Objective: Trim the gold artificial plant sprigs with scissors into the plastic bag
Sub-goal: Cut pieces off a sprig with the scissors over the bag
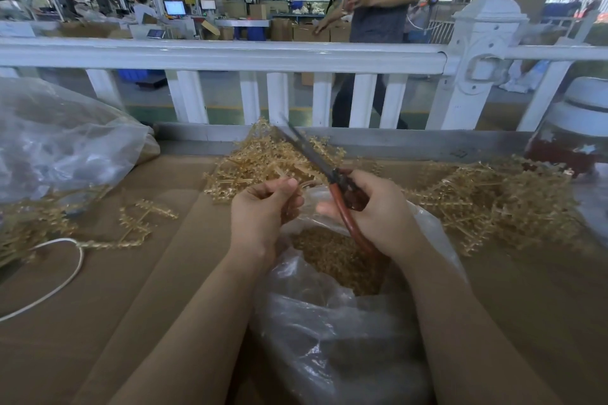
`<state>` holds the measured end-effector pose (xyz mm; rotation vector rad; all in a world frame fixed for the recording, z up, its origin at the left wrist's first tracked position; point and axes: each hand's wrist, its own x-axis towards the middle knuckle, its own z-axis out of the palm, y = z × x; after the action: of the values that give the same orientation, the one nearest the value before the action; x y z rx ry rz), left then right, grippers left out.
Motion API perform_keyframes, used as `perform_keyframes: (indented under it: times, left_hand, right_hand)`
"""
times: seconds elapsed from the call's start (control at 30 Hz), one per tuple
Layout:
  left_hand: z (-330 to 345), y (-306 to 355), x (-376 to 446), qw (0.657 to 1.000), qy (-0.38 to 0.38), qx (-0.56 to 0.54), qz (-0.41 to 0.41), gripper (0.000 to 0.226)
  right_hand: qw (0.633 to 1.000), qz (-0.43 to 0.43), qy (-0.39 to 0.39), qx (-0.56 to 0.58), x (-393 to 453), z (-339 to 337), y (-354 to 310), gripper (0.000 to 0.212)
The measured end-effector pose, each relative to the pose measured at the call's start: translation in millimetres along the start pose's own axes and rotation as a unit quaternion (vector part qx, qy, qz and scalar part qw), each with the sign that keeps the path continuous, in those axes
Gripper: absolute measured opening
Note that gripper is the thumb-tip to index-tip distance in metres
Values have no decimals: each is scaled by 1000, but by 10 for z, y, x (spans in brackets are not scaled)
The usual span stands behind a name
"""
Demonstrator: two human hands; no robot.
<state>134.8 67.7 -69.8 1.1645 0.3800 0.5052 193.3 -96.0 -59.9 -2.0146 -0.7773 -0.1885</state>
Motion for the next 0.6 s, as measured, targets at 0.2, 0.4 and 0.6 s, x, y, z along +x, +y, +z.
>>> perform_keyframes:
  times: [0.2,0.4,0.6]
  left_hand:
    - [10,10,-9,1000,-7,-28,7,13]
    - [23,24,-28,998,-38,-30,39,39]
    - [-35,3,1,996,-82,-32,24,21]
  right_hand:
    - [987,15,-50,-149,17,0,26,44]
    - [974,23,-80,-209,-17,-77,-41,39]
    - [971,34,-91,-217,-35,-92,-74,42]
